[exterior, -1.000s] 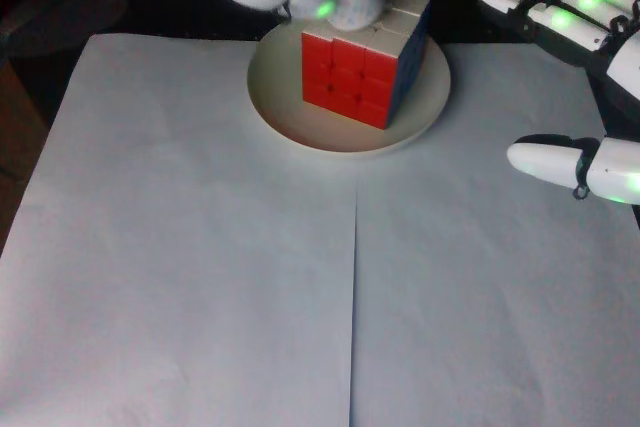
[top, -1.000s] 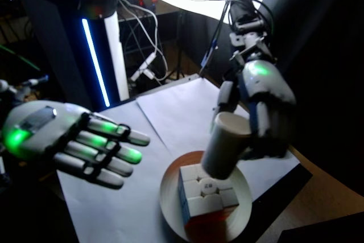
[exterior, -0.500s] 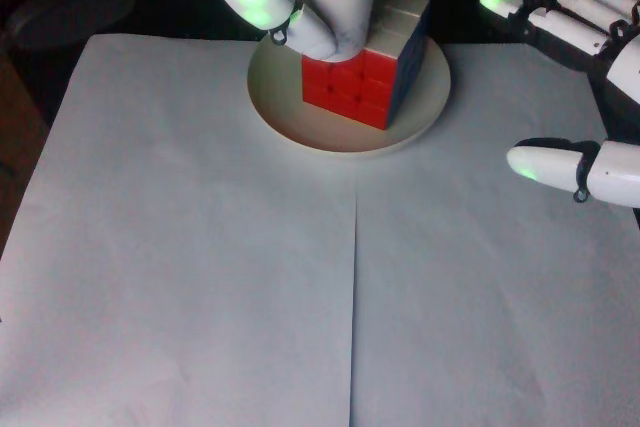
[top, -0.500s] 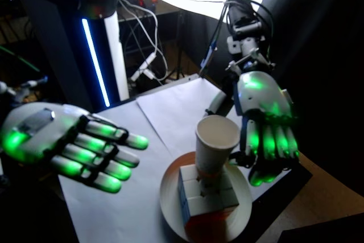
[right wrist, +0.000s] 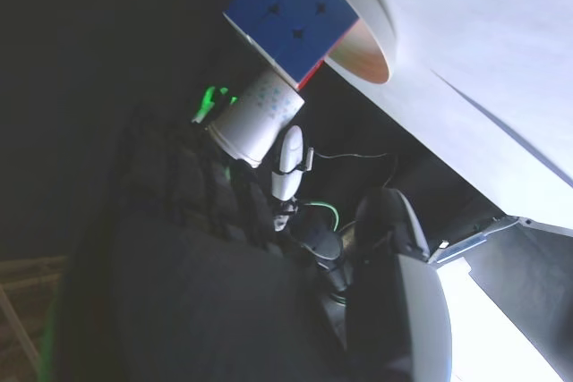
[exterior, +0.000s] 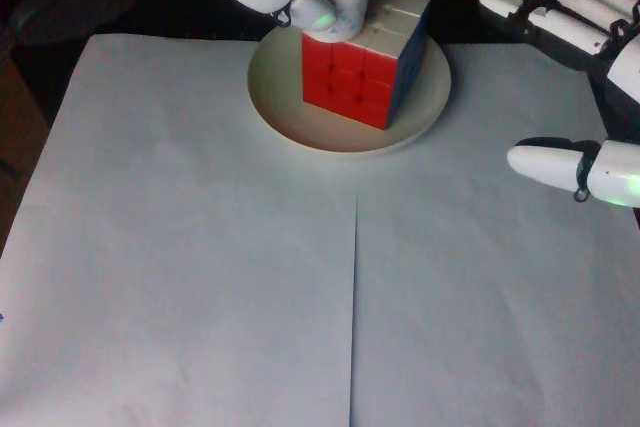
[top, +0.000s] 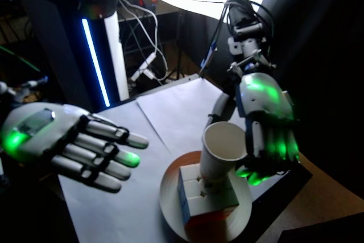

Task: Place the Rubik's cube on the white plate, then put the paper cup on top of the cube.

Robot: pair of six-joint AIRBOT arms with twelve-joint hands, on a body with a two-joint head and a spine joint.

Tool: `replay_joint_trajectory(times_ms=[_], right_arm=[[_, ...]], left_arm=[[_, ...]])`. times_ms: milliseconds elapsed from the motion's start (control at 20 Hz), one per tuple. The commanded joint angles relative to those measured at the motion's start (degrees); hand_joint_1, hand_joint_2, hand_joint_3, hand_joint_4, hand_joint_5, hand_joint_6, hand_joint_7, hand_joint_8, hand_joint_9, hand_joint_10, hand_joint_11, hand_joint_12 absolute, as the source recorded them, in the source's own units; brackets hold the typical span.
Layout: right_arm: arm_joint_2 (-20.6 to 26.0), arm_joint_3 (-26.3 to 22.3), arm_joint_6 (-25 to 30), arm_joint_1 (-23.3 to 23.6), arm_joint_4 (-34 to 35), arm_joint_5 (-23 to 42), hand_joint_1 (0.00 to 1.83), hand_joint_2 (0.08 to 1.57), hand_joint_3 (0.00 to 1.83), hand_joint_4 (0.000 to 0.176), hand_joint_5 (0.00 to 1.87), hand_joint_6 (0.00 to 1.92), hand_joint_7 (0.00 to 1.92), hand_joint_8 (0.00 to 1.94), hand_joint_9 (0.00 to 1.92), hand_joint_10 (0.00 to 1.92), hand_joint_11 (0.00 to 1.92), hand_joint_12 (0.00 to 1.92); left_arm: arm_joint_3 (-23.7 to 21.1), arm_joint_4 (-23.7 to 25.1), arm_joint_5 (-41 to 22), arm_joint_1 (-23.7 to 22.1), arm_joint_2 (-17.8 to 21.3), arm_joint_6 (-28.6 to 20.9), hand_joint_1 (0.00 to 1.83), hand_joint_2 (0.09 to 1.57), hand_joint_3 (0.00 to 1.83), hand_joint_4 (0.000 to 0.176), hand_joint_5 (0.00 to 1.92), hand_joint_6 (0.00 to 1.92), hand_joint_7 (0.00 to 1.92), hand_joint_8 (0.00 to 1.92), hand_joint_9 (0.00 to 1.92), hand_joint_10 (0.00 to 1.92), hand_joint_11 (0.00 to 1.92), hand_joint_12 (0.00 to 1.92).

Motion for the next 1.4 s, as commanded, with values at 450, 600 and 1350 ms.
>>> replay_joint_trajectory(times_ms=[450, 600, 1350], right_arm=[[-0.03, 0.11, -0.03, 0.24, -0.01, 7.11, 0.35, 1.18, 0.00, 0.078, 0.00, 0.00, 0.00, 0.00, 0.00, 0.00, 0.00, 0.00], [-0.02, 0.10, -0.03, 0.16, 0.05, 7.12, 0.35, 1.18, 0.00, 0.116, 0.00, 0.00, 0.00, 0.00, 0.00, 0.00, 0.00, 0.00], [0.55, -0.29, -0.03, 0.15, 0.17, 7.33, 0.37, 1.17, 0.00, 0.129, 0.00, 0.00, 0.00, 0.00, 0.00, 0.00, 0.00, 0.00]], left_arm=[[1.05, -1.57, -6.61, -0.07, -1.34, -0.60, 0.92, 1.15, 0.09, 0.034, 0.12, 0.91, 0.26, 0.42, 0.12, 0.87, 0.00, 1.60], [1.14, -1.58, -6.87, 0.23, -1.24, -1.34, 0.84, 1.15, 0.00, 0.100, 0.07, 0.27, 0.06, 0.00, 0.04, 0.31, 0.00, 1.42], [-2.77, -5.49, -15.50, 2.43, 5.10, -3.11, 0.63, 1.06, 0.00, 0.172, 0.00, 0.00, 0.00, 0.00, 0.00, 0.00, 0.00, 0.24]])
